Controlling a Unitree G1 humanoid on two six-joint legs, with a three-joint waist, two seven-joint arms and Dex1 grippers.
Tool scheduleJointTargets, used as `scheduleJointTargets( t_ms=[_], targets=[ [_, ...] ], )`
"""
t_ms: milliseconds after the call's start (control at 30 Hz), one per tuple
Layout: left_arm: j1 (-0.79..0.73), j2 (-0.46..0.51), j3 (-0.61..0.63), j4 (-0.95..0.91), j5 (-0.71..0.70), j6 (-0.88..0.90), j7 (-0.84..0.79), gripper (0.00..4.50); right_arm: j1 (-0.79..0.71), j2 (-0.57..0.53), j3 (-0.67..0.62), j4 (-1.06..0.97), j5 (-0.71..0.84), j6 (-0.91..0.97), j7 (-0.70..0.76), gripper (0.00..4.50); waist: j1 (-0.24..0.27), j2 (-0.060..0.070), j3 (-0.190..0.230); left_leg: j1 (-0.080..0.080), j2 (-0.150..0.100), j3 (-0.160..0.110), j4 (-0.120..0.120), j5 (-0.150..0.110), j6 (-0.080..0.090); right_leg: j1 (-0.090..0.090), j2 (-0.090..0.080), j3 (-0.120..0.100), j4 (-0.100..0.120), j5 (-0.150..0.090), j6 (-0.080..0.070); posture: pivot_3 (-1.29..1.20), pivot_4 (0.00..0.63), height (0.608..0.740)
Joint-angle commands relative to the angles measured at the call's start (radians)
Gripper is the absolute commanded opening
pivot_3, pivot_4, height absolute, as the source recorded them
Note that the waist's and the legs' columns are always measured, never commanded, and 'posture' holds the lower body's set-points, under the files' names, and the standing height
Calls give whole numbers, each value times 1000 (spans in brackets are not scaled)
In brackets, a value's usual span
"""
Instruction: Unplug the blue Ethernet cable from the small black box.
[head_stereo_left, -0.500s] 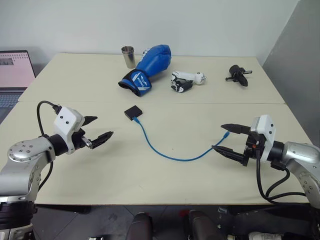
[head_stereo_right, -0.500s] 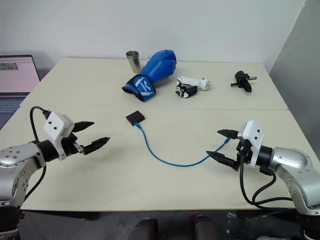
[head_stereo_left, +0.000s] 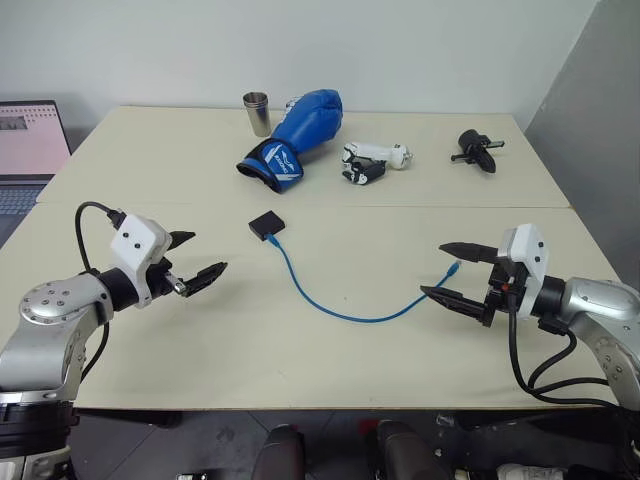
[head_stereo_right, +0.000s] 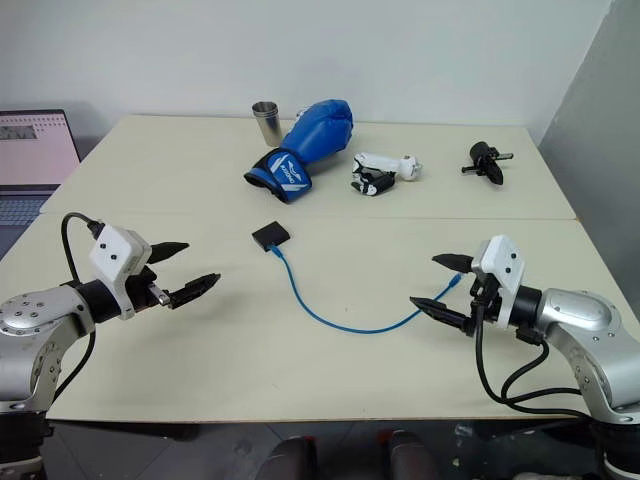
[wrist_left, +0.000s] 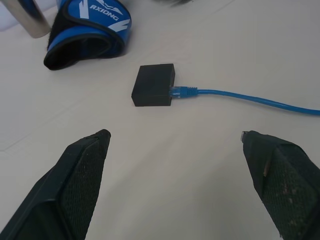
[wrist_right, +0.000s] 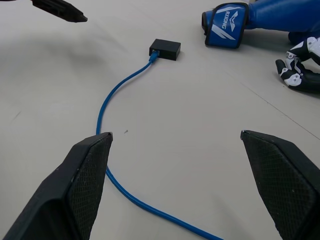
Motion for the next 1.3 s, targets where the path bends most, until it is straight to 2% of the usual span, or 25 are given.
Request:
scheduleJointTargets(
  t_ms=[33, 133, 233, 367, 433, 533, 700, 767, 1000, 1200, 1233, 1300],
  targets=[
    [-17, 1, 26, 10, -43, -48, -66, 4476, -17, -1, 0, -23, 10, 3, 4, 4358, 0, 0, 0, 0, 0, 0, 0, 0, 0, 0, 0, 0, 0, 0, 0, 0, 150, 740],
    [-17, 16, 39, 27, -96, -31, -143, 4476, -21, -1, 11, -24, 7, 7, 3, 4358, 0, 0, 0, 0, 0, 0, 0, 0, 0, 0, 0, 0, 0, 0, 0, 0, 150, 740],
    [5, 40, 21, 42, -67, -63, -182, 4476, -36, 6, 51, -24, -14, 7, 0, 4358, -1, 0, 0, 0, 0, 0, 0, 0, 0, 0, 0, 0, 0, 0, 0, 0, 150, 740],
    [11, 67, 13, 81, -46, -108, -234, 4476, -112, 79, 161, -13, -55, 35, -55, 4358, -5, 0, 0, 0, 1, 0, 0, 0, 0, -1, 0, 0, 0, 0, 0, 0, 150, 740],
    [0, 77, 14, 108, -44, -119, -255, 4476, -159, 135, 236, -3, -95, 48, -90, 4358, -6, 0, 0, 0, 1, 1, 0, 0, 0, -2, 1, 0, 1, 0, 0, 0, 150, 740],
    [-13, 109, -5, 172, -7, -170, -298, 4476, -276, 294, 393, 100, -211, 70, -193, 4358, -12, 0, 0, -1, 1, 1, 0, 0, 0, -3, 1, 0, 1, 0, 0, 0, 150, 740],
    [-46, 115, -12, 214, -4, -185, -321, 4476, -420, 538, 530, 321, -361, 64, -348, 4358, -10, 1, 0, -3, 1, 2, 0, 0, 0, -6, 2, 0, 3, 3, -5, 0, 150, 740],
    [-59, 115, -17, 216, -4, -186, -326, 4476, -457, 602, 569, 410, -413, 44, -376, 4358, -10, 1, 0, -3, 1, 2, 0, 0, 0, -7, 2, -1, 3, 3, -6, 0, 150, 740],
    [-76, 104, -39, 180, -10, -175, -339, 4476, -550, 762, 601, 712, -514, -11, -440, 4358, -2, 0, 0, -4, 0, 2, 0, 0, 0, -7, 0, -1, 2, 3, -6, 0, 150, 740],
    [-48, 107, -55, 110, -31, -141, -370, 4476, -570, 814, 578, 826, -550, -31, -460, 4358, -7, 0, 0, -3, 1, 2, 0, 0, 0, -7, 1, -1, 4, 3, -6, 0, 150, 740],
    [-44, 108, -55, 105, -33, -135, -375, 4500, -570, 817, 577, 827, -554, -33, -458, 3989, -8, 0, 0, -3, 1, 2, 0, 0, 0, -7, 1, -1, 4, 3, -6, 0, 150, 740],
    [-44, 106, -57, 107, -27, -137, -375, 4500, -570, 824, 574, 832, -561, -36, -455, 3639, -10, 0, 0, -3, 1, 2, 0, 0, 0, -7, 1, -1, 5, 3, -6, 0, 150, 740]
  ],
)
